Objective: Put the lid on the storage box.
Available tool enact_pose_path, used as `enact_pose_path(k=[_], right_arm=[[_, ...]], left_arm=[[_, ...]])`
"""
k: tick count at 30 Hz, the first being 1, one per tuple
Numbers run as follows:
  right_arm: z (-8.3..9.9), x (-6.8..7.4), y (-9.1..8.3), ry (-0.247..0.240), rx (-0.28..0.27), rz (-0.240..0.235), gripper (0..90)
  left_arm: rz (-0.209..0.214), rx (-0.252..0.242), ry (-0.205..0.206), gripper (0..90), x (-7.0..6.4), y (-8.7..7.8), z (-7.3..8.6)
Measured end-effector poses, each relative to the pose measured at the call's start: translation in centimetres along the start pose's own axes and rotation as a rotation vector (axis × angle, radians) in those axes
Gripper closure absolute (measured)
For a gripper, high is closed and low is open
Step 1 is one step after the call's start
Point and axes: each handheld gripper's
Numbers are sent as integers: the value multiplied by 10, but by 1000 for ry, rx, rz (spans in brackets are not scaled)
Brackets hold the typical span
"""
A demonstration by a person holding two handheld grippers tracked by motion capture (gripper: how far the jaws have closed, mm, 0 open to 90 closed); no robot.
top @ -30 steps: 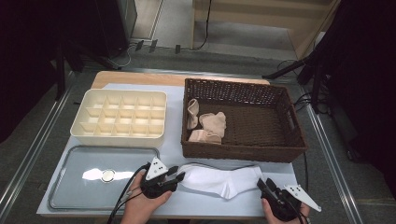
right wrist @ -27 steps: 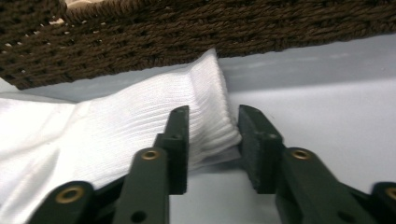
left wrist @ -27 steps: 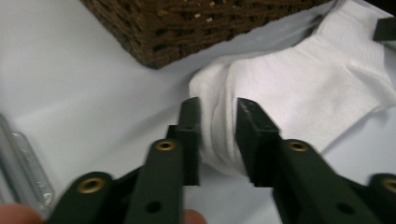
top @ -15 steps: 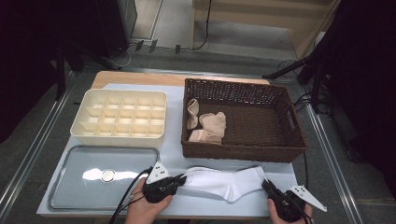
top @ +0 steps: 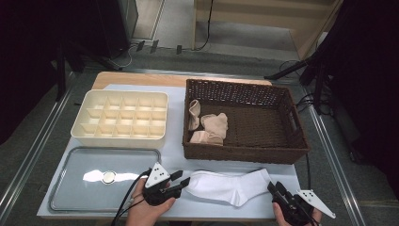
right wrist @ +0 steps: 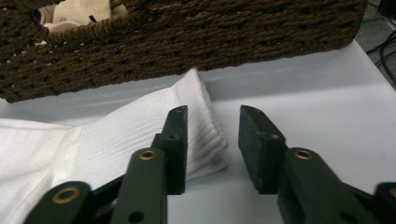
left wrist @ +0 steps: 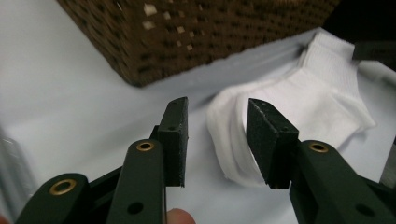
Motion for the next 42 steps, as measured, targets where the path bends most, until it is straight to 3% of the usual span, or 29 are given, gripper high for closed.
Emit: enact_pose_path(k=[3, 7, 12, 16, 22, 27, 29, 32, 33, 37, 42], right_arm=[[2, -1, 2, 7, 13, -13, 604], [5, 3, 9, -10, 31, -15, 619], [5, 6, 9, -6, 33, 2, 653], [6, 5, 6, 10, 31, -8, 652], [1, 5, -1, 29, -24, -7, 674], [1, 5, 0, 30, -20, -3, 680], [1, 5, 1, 28, -16, -1, 706], [2, 5, 1, 23, -9, 5, 770], [2, 4, 1, 25, -6, 5, 784], [1, 3, -3, 38, -15, -9, 831], [-1, 3, -3, 38, -26, -13, 836]], left_arm=[[8, -33, -11, 608, 1, -8, -6], [28, -37, 20, 645, -7, -8, -9], [-4, -27, 38, 655, -13, -5, -8], [-33, -32, 23, 667, -11, -6, -5], [-12, 1, 17, 710, -12, -4, -3], [4, 35, 28, 720, -15, 1, 1], [-5, 46, 41, 761, -15, 3, 0], [-3, 66, 39, 897, -13, 6, -1], [5, 67, 44, 900, -13, 7, -2], [18, 36, 57, 900, -15, 4, -6], [-5, 3, 55, 900, -12, 3, -9]])
Point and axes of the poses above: each handheld gripper's, and its own axes: y roughly forward along the jaws, z roughly out of its underside, x roughly to its left, and after that the axes turned 5 degrees about x, right-handed
